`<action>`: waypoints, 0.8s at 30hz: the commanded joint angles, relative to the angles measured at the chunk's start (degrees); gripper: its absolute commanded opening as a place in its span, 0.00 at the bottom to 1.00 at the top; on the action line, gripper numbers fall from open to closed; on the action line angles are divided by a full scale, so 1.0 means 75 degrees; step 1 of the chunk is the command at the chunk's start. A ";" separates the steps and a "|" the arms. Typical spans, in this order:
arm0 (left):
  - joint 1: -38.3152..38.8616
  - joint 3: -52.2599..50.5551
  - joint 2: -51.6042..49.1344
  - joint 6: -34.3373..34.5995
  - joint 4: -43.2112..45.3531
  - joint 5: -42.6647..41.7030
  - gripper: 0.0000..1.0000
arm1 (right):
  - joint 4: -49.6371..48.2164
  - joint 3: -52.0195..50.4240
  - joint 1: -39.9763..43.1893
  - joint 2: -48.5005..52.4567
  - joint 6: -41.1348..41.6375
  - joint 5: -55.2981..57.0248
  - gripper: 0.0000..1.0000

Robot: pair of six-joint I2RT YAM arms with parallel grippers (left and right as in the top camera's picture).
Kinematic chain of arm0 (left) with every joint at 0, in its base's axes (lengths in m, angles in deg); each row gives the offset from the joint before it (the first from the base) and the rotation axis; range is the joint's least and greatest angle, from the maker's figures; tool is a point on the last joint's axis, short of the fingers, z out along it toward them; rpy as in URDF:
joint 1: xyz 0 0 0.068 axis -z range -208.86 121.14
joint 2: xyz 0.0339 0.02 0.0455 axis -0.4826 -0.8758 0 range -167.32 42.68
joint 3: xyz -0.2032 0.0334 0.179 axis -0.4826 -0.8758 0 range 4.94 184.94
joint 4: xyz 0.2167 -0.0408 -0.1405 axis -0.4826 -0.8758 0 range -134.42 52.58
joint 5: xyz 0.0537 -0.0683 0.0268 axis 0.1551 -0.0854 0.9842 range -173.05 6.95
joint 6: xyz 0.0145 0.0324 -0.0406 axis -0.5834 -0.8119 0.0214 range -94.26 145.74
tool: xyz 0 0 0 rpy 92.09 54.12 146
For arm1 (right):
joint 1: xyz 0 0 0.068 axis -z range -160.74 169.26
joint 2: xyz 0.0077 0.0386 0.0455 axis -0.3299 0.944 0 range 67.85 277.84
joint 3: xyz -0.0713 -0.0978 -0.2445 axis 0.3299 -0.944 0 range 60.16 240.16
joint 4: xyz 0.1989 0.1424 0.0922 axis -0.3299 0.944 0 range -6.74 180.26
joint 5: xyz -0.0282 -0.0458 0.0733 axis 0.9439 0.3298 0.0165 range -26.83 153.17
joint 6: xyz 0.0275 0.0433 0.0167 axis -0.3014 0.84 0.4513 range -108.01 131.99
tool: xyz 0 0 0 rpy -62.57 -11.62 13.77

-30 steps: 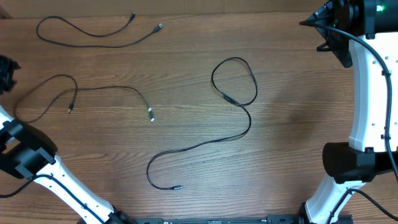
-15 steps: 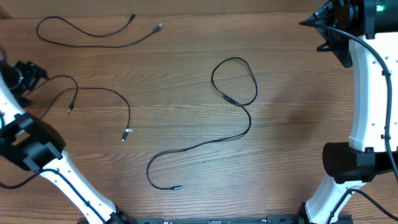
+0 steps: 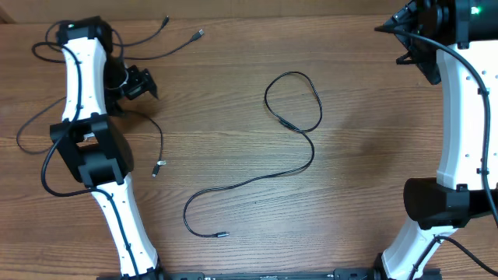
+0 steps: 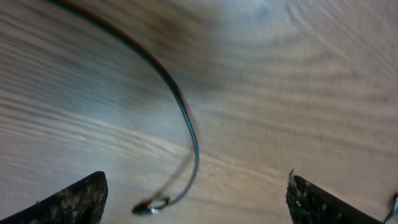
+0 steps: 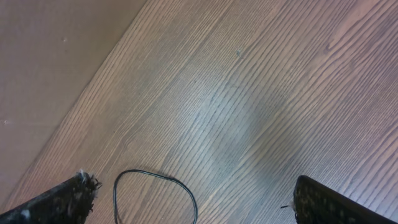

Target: Untangle cables

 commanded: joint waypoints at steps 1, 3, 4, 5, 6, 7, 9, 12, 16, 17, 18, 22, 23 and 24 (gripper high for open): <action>0.0041 -0.0023 0.0542 -0.0216 -0.0463 0.0082 0.91 | -0.0015 0.0073 0.0017 -0.0003 -0.0026 0.0102 1.00; 0.0041 -0.0061 0.1055 -0.0280 -0.0627 0.0070 0.91 | -0.0015 0.0073 0.0017 -0.0003 -0.0026 0.0102 1.00; 0.0044 -0.0087 0.1250 -0.0227 -0.0624 0.0079 0.92 | -0.0015 0.0073 0.0017 -0.0003 -0.0026 0.0102 1.00; 0.0055 -0.0105 0.1466 -0.0152 -0.0624 0.0073 0.92 | -0.0015 0.0073 0.0017 -0.0003 -0.0026 0.0102 1.00; 0.0076 -0.0119 0.1609 -0.0114 -0.0624 0.0079 0.93 | -0.0015 0.0073 0.0017 -0.0003 -0.0026 0.0102 1.00; 0.0108 -0.0128 0.1740 -0.0111 -0.0624 0.0082 0.93 | -0.0015 0.0073 0.0017 -0.0003 -0.0026 0.0102 1.00; 0.0233 -0.0192 0.1932 -0.0102 -0.0624 0.0102 0.95 | -0.0015 0.0073 0.0017 -0.0003 -0.0026 0.0102 1.00; 0.0472 -0.0230 0.1979 -0.0108 -0.0615 0.0128 0.97 | -0.0015 0.0073 0.0017 -0.0003 -0.0026 0.0102 1.00; 0.0711 -0.0493 0.1961 -0.0102 -0.0035 0.0466 0.97 | -0.0015 0.0073 0.0017 -0.0003 -0.0026 0.0102 1.00; 0.0734 -0.0612 0.1958 -0.0096 0.0169 0.0475 0.97 | -0.0015 0.0073 0.0017 -0.0003 -0.0026 0.0102 1.00; 0.0749 -0.0784 0.1953 -0.0093 0.0408 0.0458 0.96 | -0.0015 0.0073 0.0017 -0.0003 -0.0029 0.0105 1.00; 0.0784 -0.1722 0.1953 -0.0044 0.0956 0.0420 0.88 | -0.0015 0.0073 0.0017 -0.0003 -0.0026 0.0102 1.00; 0.0784 -0.1976 0.1950 -0.0047 0.1078 0.0423 0.88 | -0.0015 0.0073 0.0017 -0.0003 -0.0026 0.0102 1.00; 0.0784 -0.2192 0.1950 -0.0047 0.1209 0.0440 0.87 | -0.0015 0.0073 0.0017 -0.0003 -0.0026 0.0102 1.00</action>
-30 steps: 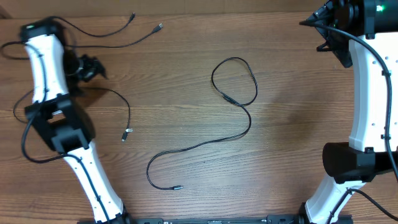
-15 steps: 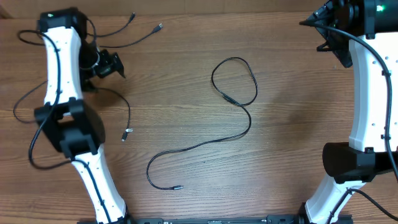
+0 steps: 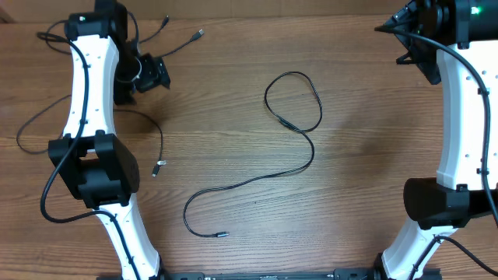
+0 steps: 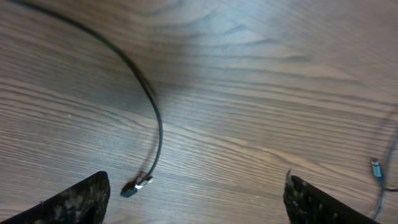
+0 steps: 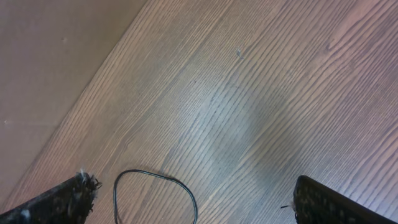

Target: Untangle cables

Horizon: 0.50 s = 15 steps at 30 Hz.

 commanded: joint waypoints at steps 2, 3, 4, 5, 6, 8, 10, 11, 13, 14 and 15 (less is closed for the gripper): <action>-0.0017 -0.1166 -0.0064 -0.0009 0.0612 0.0192 0.81 | -0.0017 0.0073 0.0017 -0.0003 -0.0026 0.0108 1.00; -0.0017 -0.1425 -0.0064 -0.0035 0.0842 0.0184 0.76 | -0.0017 0.0073 0.0017 -0.0003 -0.0026 0.0108 1.00; -0.0017 -0.1699 -0.0064 -0.0044 0.1093 0.0160 0.73 | -0.0017 0.0073 0.0017 -0.0003 -0.0026 0.0108 1.00; -0.0017 -0.1912 -0.0064 -0.0085 0.1253 0.0137 0.68 | -0.0017 0.0073 0.0017 -0.0003 -0.0026 0.0108 1.00; -0.0012 -0.2130 -0.0064 -0.0187 0.1437 0.0102 0.64 | -0.0017 0.0073 0.0017 -0.0003 -0.0026 0.0108 1.00; -0.0006 -0.2527 -0.0064 -0.0294 0.1749 0.0017 0.62 | -0.0017 0.0073 0.0017 -0.0003 -0.0026 0.0108 1.00; -0.0006 -0.2888 -0.0064 -0.0504 0.2034 -0.0160 0.63 | -0.0017 0.0073 0.0017 -0.0003 -0.0026 0.0108 1.00; -0.0006 -0.2973 -0.0064 -0.0530 0.2107 -0.0160 0.63 | -0.0017 0.0073 0.0017 -0.0003 -0.0026 0.0108 1.00; -0.0006 -0.3223 -0.0064 -0.0551 0.2314 -0.0085 0.61 | -0.0017 0.0073 0.0017 -0.0003 -0.0026 0.0108 1.00; -0.0006 -0.3311 -0.0064 -0.0551 0.2404 -0.0017 0.61 | -0.0017 0.0073 0.0017 -0.0003 -0.0026 0.0108 1.00; -0.0006 -0.3378 -0.0064 -0.0551 0.2486 0.0047 0.62 | -0.0017 0.0073 0.0017 -0.0003 -0.0026 0.0108 1.00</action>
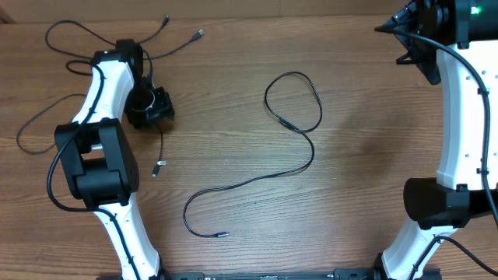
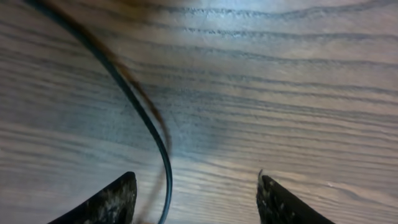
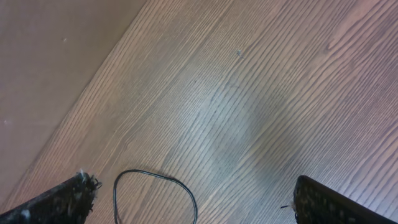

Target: Untangle cables

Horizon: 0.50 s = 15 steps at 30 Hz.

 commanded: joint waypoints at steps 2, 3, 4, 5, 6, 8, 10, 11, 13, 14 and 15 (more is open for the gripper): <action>0.0009 -0.0385 -0.0041 -0.0239 0.0291 0.0283 0.66 | -0.0015 0.0073 0.0017 -0.0003 -0.0026 0.0105 1.00; 0.0009 -0.0417 -0.0041 -0.0236 0.0335 0.0417 0.63 | -0.0015 0.0073 0.0017 -0.0003 -0.0026 0.0105 1.00; 0.0012 -0.0463 -0.0041 -0.0236 0.0399 0.0539 0.63 | -0.0015 0.0073 0.0017 -0.0003 -0.0026 0.0105 1.00; 0.0017 -0.0536 -0.0041 -0.0236 0.0487 0.0629 0.60 | -0.0015 0.0073 0.0017 -0.0003 -0.0026 0.0105 1.00; 0.0017 -0.0589 -0.0041 -0.0233 0.0542 0.0659 0.59 | -0.0015 0.0073 0.0017 -0.0003 -0.0026 0.0105 1.00; 0.0023 -0.0801 -0.0044 -0.0219 0.0764 0.0650 0.54 | -0.0015 0.0073 0.0017 -0.0003 -0.0026 0.0105 1.00; 0.0099 -0.1145 -0.0047 -0.0061 0.1180 0.0656 0.50 | -0.0015 0.0073 0.0017 -0.0003 -0.0026 0.0105 1.00; 0.0125 -0.1262 -0.0047 -0.0064 0.1306 0.0662 0.49 | -0.0015 0.0073 0.0017 -0.0003 -0.0026 0.0105 1.00; 0.0184 -0.1440 -0.0047 -0.0064 0.1515 0.0778 0.38 | -0.0015 0.0073 0.0017 -0.0003 -0.0029 0.0105 1.00; 0.0219 -0.1507 -0.0052 -0.0058 0.1606 0.0906 0.31 | -0.0015 0.0073 0.0017 -0.0003 -0.0026 0.0105 1.00; 0.0262 -0.1524 -0.0052 -0.0017 0.1676 0.1067 0.22 | -0.0015 0.0073 0.0017 -0.0003 -0.0026 0.0105 1.00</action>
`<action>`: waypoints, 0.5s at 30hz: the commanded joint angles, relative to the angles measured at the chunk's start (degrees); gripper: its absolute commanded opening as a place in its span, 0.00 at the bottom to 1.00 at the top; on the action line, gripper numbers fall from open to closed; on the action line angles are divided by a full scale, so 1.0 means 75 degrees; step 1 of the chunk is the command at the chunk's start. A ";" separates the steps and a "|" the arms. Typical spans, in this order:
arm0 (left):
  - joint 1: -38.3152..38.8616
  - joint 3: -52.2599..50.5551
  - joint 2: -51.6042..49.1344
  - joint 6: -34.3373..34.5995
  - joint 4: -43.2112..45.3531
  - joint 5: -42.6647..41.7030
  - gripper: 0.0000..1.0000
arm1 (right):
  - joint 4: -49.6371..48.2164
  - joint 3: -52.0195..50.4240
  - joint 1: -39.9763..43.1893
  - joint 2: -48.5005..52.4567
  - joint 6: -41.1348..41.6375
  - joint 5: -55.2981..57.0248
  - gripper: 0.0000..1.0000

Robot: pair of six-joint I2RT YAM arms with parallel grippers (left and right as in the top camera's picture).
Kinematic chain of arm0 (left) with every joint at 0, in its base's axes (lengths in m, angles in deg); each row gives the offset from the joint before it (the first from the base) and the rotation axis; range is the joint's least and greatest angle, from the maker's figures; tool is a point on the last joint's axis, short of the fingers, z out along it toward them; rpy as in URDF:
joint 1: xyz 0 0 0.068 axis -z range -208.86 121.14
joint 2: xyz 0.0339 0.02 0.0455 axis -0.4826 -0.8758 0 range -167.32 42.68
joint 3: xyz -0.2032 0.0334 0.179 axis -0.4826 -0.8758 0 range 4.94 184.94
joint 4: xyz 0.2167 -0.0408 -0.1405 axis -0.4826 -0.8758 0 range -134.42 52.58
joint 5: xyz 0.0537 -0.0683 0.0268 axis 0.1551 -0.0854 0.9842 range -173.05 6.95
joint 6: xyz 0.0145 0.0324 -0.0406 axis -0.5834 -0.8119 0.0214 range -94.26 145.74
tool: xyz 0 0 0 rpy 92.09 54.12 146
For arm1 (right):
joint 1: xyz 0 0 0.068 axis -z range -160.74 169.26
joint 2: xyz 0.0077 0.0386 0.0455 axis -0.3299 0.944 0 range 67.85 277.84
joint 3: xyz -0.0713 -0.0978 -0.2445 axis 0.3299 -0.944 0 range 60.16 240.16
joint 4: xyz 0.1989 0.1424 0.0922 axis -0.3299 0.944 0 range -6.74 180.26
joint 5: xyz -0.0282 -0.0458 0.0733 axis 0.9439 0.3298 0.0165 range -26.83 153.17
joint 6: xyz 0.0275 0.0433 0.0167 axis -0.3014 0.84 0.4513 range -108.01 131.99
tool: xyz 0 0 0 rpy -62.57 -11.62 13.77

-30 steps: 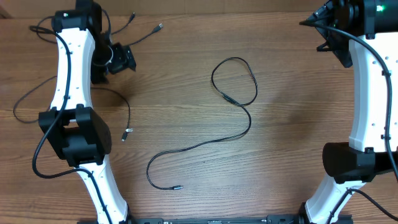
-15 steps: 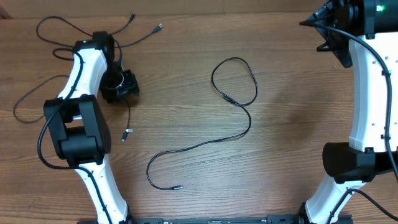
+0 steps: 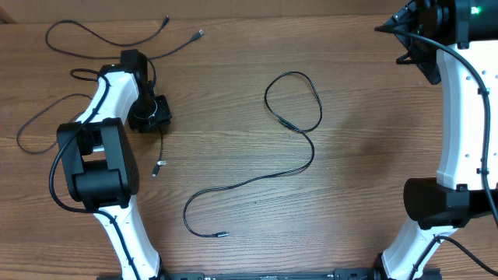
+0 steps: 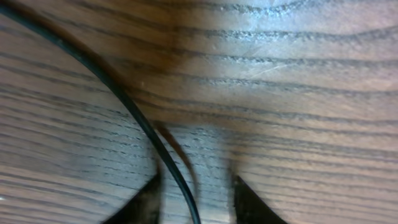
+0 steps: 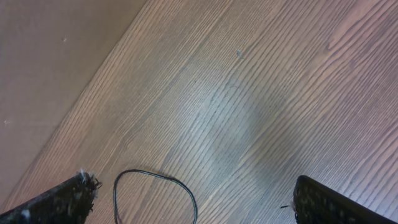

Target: Untangle cables

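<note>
A thin black cable crosses the left wrist view and runs down between my left gripper's fingers, which stand low on the wood with a narrow gap, open round the cable. From overhead, the left gripper sits over this cable, whose plug lies just in front. A long black cable with a loop lies mid-table, separate. My right gripper is open and empty, raised at the far right corner; the loop shows below it.
More thin cables lie at the back left: one curved strand with plug ends near the back edge, and a loop by the left edge. The long cable's near end lies toward the front. The wooden table meets a wall at the back.
My left gripper has come down closer to the wood and its fingers have narrowed around the thin cable. The cables and the right arm have not moved.
My left gripper was wide open above the thin cable at the left, its plug end in view. It then stood farther back and higher, then lower over the cable with the gap smaller. Now it straddles the cable at the table. The right arm stayed still.
</note>
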 commanded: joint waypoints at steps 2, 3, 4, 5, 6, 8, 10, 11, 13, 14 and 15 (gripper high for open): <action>0.0221 -0.0358 -0.0207 0.0219 0.0373 0.0449 0.10 | -0.0017 0.0073 0.0017 -0.0003 -0.0026 0.0105 1.00; 0.0227 -0.0332 -0.0207 0.0300 0.0501 0.0431 0.04 | -0.0017 0.0073 0.0017 -0.0003 -0.0026 0.0105 1.00; 0.0227 -0.0274 -0.0207 0.0376 0.0600 0.0382 0.04 | -0.0017 0.0073 0.0017 -0.0003 -0.0026 0.0105 1.00; 0.0227 -0.0219 -0.0207 0.0437 0.0627 0.0376 0.04 | -0.0017 0.0073 0.0017 -0.0003 -0.0026 0.0105 1.00; 0.0210 -0.0105 -0.0204 0.0481 0.0618 0.0376 0.04 | -0.0017 0.0073 0.0017 -0.0003 -0.0026 0.0105 1.00; 0.0143 0.0236 -0.0204 0.0478 0.0469 0.0376 0.04 | -0.0017 0.0073 0.0017 -0.0003 -0.0026 0.0105 1.00; -0.0012 0.0886 -0.0204 0.0481 0.0146 0.0379 0.04 | -0.0017 0.0073 0.0017 -0.0003 -0.0026 0.0105 1.00; -0.0114 0.1230 -0.0204 0.0527 -0.0012 0.0373 0.04 | -0.0017 0.0073 0.0017 -0.0003 -0.0029 0.0105 1.00; -0.0417 0.2043 -0.0204 0.1008 -0.0408 0.0373 0.04 | -0.0017 0.0073 0.0017 -0.0003 -0.0026 0.0105 1.00; -0.0498 0.2203 -0.0204 0.1148 -0.0478 0.0376 0.04 | -0.0017 0.0073 0.0017 -0.0003 -0.0026 0.0105 1.00; -0.0635 0.2439 -0.0204 0.1332 -0.0560 0.0373 0.04 | -0.0017 0.0073 0.0017 -0.0003 -0.0026 0.0105 1.00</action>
